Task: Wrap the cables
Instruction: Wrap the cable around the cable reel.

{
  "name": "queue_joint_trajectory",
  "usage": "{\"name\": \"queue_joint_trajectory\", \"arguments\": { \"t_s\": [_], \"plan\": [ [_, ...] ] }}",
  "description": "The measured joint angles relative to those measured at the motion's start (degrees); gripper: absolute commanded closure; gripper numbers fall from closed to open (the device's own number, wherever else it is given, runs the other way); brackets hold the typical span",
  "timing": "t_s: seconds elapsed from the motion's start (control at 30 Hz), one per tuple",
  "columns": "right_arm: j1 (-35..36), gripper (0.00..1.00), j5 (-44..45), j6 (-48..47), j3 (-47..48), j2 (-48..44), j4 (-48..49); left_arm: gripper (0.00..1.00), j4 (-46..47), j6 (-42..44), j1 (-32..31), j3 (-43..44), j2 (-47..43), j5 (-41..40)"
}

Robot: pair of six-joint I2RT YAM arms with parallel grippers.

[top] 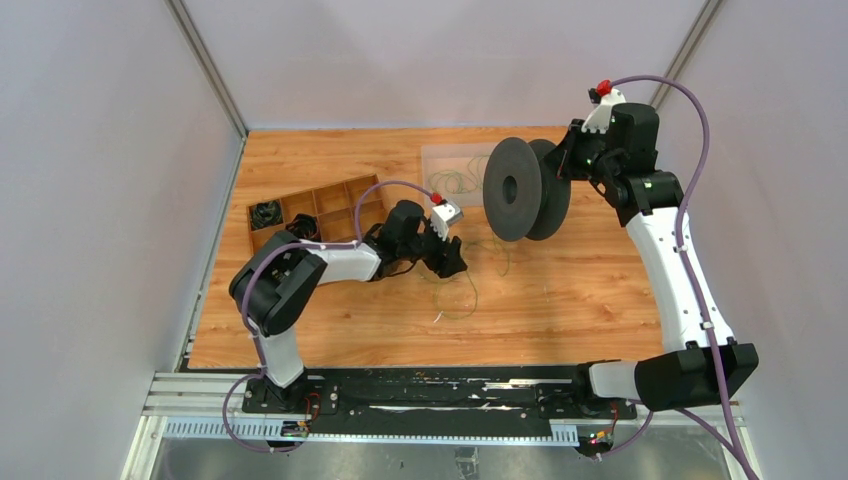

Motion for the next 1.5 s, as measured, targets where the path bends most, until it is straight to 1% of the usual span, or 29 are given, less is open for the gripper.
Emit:
{"name": "queue_joint_trajectory", "arguments": {
  "t_s": [0.1, 0.23, 0.3, 0.43, 0.53, 0.63, 0.7, 0.83, 0.9, 1.03, 1.17, 1.33, 1.5],
  "plan": [
    [0.00, 0.99, 0.00, 0.00, 0.00, 0.00, 0.02, 0.40, -1.60, -1.01, -0.92, 0.50, 1.62, 0.11],
    [0.00, 0.99, 0.00, -0.04, -0.02, 0.00, 0.02, 0.49, -3.89, -2.40, -1.38, 2.36, 4.26, 0.17],
    [0.00, 0.99, 0.00, -0.04, -0.02, 0.00, 0.02, 0.56, -4.52, -2.86, -1.40, 2.89, 4.83, 0.20],
    [0.00, 0.99, 0.00, -0.04, -0.33, 0.00, 0.35, 0.80, -5.53, -3.32, -1.38, 3.67, 4.87, 0.83],
    [0.00, 0.99, 0.31, -0.44, -0.83, 0.00, 0.48, 0.91, -6.21, -2.51, -1.38, 4.35, 4.85, 2.10],
    [0.00, 0.99, 1.31, -1.18, -1.16, 0.00, 0.48, 0.99, -8.15, -0.52, -1.33, 4.85, 3.85, 4.59],
    [-0.02, 0.99, 2.08, -1.62, -1.18, 0.00, 0.55, 1.00, -10.80, 1.64, -1.22, 5.68, 2.49, 6.99],
    [-0.04, 0.99, 3.74, -2.69, -1.16, 0.02, 0.79, 1.00, -19.67, 8.28, -1.16, 9.46, -0.50, 11.82],
    [-0.07, 0.99, 4.61, -3.21, -0.94, 0.09, 0.81, 1.00, -24.68, 12.79, -1.16, 10.95, -2.21, 13.73],
    [-0.22, 0.99, 6.60, -4.39, 0.24, 0.76, 1.05, 1.00, -34.58, 22.05, -1.20, 11.19, -5.49, 16.85],
    [-0.33, 0.99, 8.76, -5.40, 1.99, 2.01, 1.57, 1.00, -46.14, 31.74, -1.62, 11.58, -6.62, 18.29],
    [-0.37, 0.99, 11.69, -6.38, 4.44, 3.93, 2.08, 1.00, -57.94, 41.77, -3.43, 11.69, -7.63, 18.84],
    [-0.37, 0.99, 15.34, -8.39, 4.61, 5.25, 3.63, 1.00, -68.85, 50.14, -4.57, 13.09, -11.93, 19.61]
  ]
}}
